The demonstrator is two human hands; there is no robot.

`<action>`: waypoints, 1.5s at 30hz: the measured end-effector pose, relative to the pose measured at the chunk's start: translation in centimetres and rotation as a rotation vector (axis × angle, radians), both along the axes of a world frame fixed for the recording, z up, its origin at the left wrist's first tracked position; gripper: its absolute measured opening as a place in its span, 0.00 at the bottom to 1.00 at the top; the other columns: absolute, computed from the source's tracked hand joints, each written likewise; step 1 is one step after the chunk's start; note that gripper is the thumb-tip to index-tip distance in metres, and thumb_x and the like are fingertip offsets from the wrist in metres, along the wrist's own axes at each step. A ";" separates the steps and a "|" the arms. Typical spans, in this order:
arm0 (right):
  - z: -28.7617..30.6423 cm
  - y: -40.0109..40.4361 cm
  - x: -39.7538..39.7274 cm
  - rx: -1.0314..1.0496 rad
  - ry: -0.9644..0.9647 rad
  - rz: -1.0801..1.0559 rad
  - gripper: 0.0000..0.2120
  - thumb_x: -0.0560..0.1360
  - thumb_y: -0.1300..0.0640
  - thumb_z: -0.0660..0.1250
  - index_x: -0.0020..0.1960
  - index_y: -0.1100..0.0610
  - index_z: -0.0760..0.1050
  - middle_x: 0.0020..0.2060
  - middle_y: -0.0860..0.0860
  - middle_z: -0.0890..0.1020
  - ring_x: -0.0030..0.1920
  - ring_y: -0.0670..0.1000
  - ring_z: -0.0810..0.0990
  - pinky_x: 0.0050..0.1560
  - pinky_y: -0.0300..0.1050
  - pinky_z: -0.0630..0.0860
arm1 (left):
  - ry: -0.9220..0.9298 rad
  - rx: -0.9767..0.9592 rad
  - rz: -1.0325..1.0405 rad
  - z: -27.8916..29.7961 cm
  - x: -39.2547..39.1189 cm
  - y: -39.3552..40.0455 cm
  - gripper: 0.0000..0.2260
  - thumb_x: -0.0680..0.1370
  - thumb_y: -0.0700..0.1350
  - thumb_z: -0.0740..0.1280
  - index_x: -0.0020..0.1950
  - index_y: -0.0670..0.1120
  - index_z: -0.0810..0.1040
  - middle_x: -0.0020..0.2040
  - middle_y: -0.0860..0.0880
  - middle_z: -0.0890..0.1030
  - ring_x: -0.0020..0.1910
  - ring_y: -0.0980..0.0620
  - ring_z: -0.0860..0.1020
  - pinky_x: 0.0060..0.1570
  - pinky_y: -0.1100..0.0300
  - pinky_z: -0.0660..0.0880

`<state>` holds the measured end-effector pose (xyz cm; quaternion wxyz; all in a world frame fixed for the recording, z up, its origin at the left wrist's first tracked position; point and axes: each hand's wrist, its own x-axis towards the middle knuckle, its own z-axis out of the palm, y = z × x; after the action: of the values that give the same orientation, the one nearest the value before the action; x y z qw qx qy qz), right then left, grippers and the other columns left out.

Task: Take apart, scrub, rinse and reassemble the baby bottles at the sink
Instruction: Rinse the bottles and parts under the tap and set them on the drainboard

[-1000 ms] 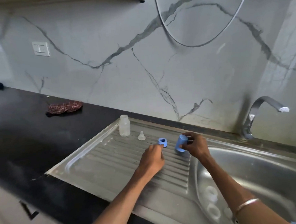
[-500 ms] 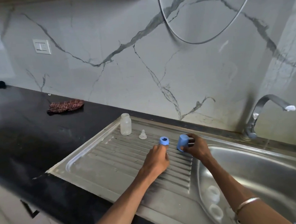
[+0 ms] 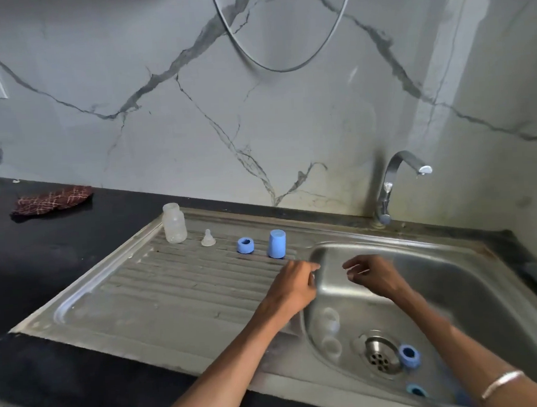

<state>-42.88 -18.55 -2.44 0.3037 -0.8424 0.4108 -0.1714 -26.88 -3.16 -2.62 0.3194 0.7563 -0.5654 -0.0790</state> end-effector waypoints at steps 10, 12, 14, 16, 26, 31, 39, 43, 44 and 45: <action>-2.2 -0.4 -4.8 0.126 0.304 0.120 0.11 0.74 0.61 0.72 0.54 0.51 0.82 0.44 0.47 0.86 0.39 0.40 0.82 0.42 0.31 0.74 | -0.237 0.536 -0.108 -2.9 -6.0 -5.2 0.24 0.74 0.35 0.67 0.70 0.44 0.73 0.69 0.42 0.73 0.65 0.41 0.76 0.59 0.51 0.77; -2.7 -0.5 -5.1 0.134 0.307 0.111 0.11 0.74 0.61 0.73 0.55 0.52 0.83 0.47 0.49 0.86 0.41 0.43 0.83 0.41 0.30 0.74 | -0.282 0.562 -0.099 -3.3 -6.5 -6.0 0.25 0.74 0.33 0.69 0.71 0.44 0.72 0.69 0.42 0.73 0.66 0.42 0.76 0.60 0.52 0.76; -2.9 -0.5 -4.9 0.160 0.317 0.113 0.12 0.74 0.60 0.73 0.56 0.51 0.82 0.49 0.50 0.87 0.45 0.47 0.84 0.44 0.36 0.77 | -0.324 0.588 -0.079 -3.2 -6.8 -6.5 0.25 0.74 0.33 0.71 0.71 0.42 0.72 0.69 0.42 0.74 0.66 0.42 0.76 0.61 0.53 0.76; -2.9 -0.5 -4.6 0.180 0.323 0.128 0.12 0.74 0.59 0.73 0.56 0.50 0.82 0.49 0.50 0.86 0.49 0.49 0.85 0.52 0.42 0.79 | -0.343 0.608 -0.062 -3.0 -7.0 -7.0 0.24 0.74 0.34 0.73 0.69 0.41 0.74 0.68 0.41 0.75 0.66 0.43 0.76 0.60 0.54 0.75; -2.0 -1.1 -4.7 0.248 0.326 0.140 0.24 0.74 0.60 0.75 0.68 0.52 0.75 0.59 0.51 0.82 0.51 0.48 0.81 0.51 0.40 0.73 | -0.233 0.447 -0.023 -2.2 -7.9 -9.2 0.18 0.76 0.40 0.71 0.65 0.44 0.75 0.65 0.44 0.74 0.64 0.44 0.76 0.57 0.55 0.75; -1.9 -2.4 -5.6 0.180 0.240 -0.003 0.31 0.70 0.60 0.77 0.71 0.54 0.72 0.62 0.51 0.80 0.60 0.51 0.79 0.59 0.43 0.75 | -0.053 0.279 0.003 -1.0 -8.7 -11.6 0.07 0.75 0.41 0.73 0.51 0.44 0.81 0.49 0.48 0.82 0.48 0.50 0.81 0.52 0.51 0.81; -1.6 -5.4 -7.7 0.131 -0.058 -0.183 0.32 0.68 0.58 0.79 0.70 0.56 0.72 0.63 0.53 0.79 0.62 0.51 0.77 0.59 0.42 0.74 | 0.270 -0.091 -0.017 -0.5 -10.0 -15.5 0.19 0.75 0.43 0.73 0.66 0.45 0.79 0.57 0.48 0.84 0.54 0.52 0.82 0.56 0.62 0.77; -1.4 -6.7 -9.1 0.147 -0.282 -0.277 0.29 0.68 0.57 0.80 0.67 0.55 0.75 0.61 0.52 0.81 0.59 0.51 0.79 0.58 0.42 0.75 | 0.343 -0.272 -0.053 -0.6 -10.5 -16.3 0.16 0.76 0.39 0.73 0.63 0.44 0.81 0.50 0.48 0.84 0.44 0.54 0.81 0.46 0.74 0.75; -1.5 -7.1 -9.3 0.162 -0.313 -0.293 0.29 0.68 0.56 0.79 0.67 0.55 0.76 0.61 0.51 0.81 0.60 0.52 0.79 0.61 0.45 0.76 | 0.351 -0.293 -0.058 -0.8 -10.7 -16.4 0.15 0.77 0.38 0.72 0.63 0.44 0.81 0.49 0.48 0.84 0.43 0.55 0.80 0.44 0.77 0.72; -1.5 -7.3 -9.4 0.172 -0.334 -0.301 0.29 0.68 0.54 0.79 0.67 0.54 0.76 0.61 0.51 0.81 0.60 0.52 0.79 0.63 0.49 0.76 | 0.363 -0.306 -0.064 -1.0 -10.8 -16.5 0.14 0.77 0.38 0.71 0.63 0.44 0.81 0.48 0.49 0.83 0.43 0.55 0.80 0.43 0.78 0.71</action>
<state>-52.32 -25.81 -3.98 0.4092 -0.7027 0.4888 -0.3161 -37.64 -19.64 -3.64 0.5240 0.6541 -0.5279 -0.1373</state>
